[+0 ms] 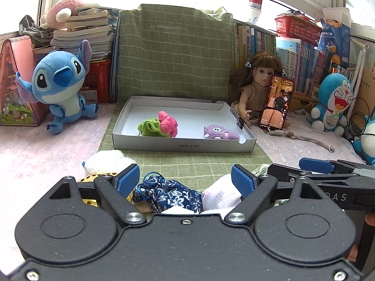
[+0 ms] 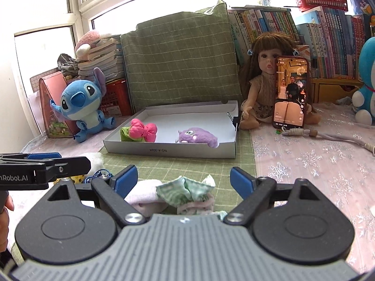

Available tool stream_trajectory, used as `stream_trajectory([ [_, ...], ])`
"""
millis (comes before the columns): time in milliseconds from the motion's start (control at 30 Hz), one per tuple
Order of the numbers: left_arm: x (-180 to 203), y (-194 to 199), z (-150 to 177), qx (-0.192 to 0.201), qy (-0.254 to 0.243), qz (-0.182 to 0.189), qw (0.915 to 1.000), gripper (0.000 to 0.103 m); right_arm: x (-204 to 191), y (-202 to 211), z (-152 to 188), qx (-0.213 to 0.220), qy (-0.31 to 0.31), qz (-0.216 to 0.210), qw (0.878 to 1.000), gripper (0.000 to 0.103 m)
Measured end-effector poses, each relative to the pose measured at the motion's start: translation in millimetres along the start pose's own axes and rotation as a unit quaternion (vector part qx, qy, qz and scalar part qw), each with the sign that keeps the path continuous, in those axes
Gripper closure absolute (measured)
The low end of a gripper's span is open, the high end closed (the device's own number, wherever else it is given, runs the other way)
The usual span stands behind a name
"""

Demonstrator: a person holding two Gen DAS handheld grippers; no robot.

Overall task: Organize soft objects
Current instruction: 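Move left tool to gold sequin bow while right tool moves to blue mask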

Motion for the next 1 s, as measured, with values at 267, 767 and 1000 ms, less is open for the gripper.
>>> stream_trajectory([
  [267, -5.3, 18.1, 38.5, 0.016, 0.013, -0.009, 0.9998, 0.018, -7.3, 15.8, 28.7, 0.004, 0.019, 0.007, 1.000, 0.011],
  [767, -25.6, 27.4, 81.1, 0.003, 0.003, -0.048, 0.9988, 0.015, -28.2, 20.9, 64.5, -0.007, 0.077, 0.035, 0.996, 0.012],
  [1000, -40.3, 21.0, 83.4, -0.007, 0.013, -0.089, 0.9959, 0.016, -27.8, 10.3, 69.8, -0.025, 0.103, 0.072, 0.992, 0.012],
])
Point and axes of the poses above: each gripper's, at about its wrist camera, not at the fingertips, and y roughly against the way its jaws point, x to its right, z to its underside, the point moved 3 cm from there along -y, roughly the way its jaws point, and after that the axes turned 5 degrees about -x, right-handed, at the moved point
